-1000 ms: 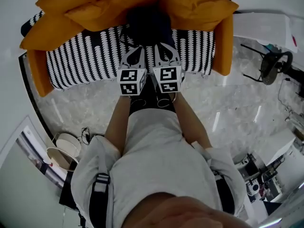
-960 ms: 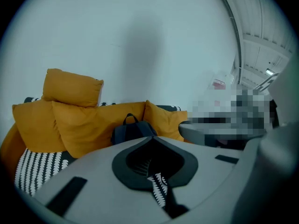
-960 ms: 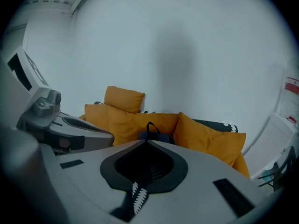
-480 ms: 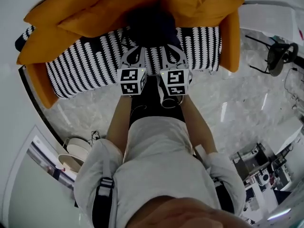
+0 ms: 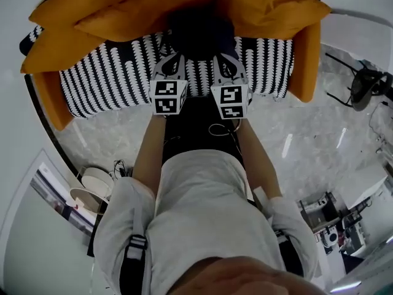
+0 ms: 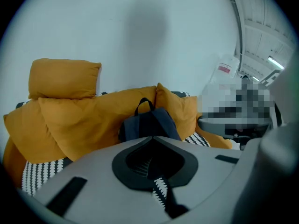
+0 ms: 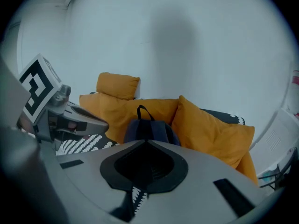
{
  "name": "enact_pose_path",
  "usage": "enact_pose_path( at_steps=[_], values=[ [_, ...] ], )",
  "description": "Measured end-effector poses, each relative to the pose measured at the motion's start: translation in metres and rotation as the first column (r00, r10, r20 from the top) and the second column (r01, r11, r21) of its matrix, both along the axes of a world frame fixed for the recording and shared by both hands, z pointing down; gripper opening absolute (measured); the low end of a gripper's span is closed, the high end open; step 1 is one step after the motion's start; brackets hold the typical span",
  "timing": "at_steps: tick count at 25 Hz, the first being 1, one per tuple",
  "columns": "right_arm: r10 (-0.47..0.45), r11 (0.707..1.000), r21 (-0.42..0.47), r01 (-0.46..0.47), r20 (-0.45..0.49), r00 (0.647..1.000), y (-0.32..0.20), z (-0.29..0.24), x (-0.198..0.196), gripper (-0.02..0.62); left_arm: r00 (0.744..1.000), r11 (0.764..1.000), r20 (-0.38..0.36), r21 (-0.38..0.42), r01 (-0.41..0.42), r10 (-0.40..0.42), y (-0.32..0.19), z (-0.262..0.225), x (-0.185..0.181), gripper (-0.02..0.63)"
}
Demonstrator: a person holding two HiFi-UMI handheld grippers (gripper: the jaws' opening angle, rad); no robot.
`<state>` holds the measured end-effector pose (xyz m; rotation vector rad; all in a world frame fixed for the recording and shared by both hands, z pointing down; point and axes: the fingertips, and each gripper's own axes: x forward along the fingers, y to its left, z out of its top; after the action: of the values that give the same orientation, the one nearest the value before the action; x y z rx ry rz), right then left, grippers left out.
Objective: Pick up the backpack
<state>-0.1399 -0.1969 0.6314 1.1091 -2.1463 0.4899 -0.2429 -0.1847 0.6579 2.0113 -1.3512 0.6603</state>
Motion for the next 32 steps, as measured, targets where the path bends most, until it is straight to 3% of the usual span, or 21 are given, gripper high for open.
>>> enact_pose_path(
  at_steps=[6,11,16,21,23,25,28,32],
  values=[
    [-0.034,0.999,-0.027,0.034,0.008,0.999,-0.021,0.016,0.008,0.04,0.997,0.996,-0.009,-0.043,0.073,-0.074,-0.011,0.019,-0.013,0.012],
    [-0.07,0.996,-0.058,0.07,-0.004,0.998,-0.04,0.032,0.01,0.04,0.996,0.993,-0.027,-0.082,0.084,-0.087,-0.021,0.039,-0.019,0.012],
    [-0.104,0.992,-0.065,0.104,0.006,0.995,-0.053,0.036,0.008,0.041,0.997,0.993,-0.037,-0.096,0.067,-0.07,-0.035,0.049,-0.02,0.012],
    [-0.135,0.986,-0.093,0.135,0.011,0.991,-0.063,0.047,0.007,0.043,0.994,0.993,-0.103,-0.114,0.028,-0.04,-0.052,0.06,-0.022,0.012],
    [-0.15,0.982,-0.112,0.15,0.009,0.989,-0.066,0.054,0.007,0.087,0.995,0.993,-0.098,-0.118,-0.009,-0.003,-0.058,0.066,-0.023,0.015],
    [-0.166,0.976,-0.142,0.165,0.009,0.986,-0.067,0.062,0.006,0.155,0.995,0.992,-0.099,-0.126,-0.025,0.013,-0.062,0.073,-0.026,0.093],
    [-0.183,0.969,-0.166,0.181,0.006,0.983,-0.066,0.071,0.005,0.172,0.993,0.989,-0.115,-0.143,-0.039,0.022,-0.065,0.083,-0.028,0.185],
    [-0.202,0.965,-0.172,0.199,-0.004,0.979,-0.072,0.078,0.003,0.19,0.992,0.983,-0.116,-0.173,-0.062,0.042,-0.067,0.104,-0.023,0.244]
  ],
)
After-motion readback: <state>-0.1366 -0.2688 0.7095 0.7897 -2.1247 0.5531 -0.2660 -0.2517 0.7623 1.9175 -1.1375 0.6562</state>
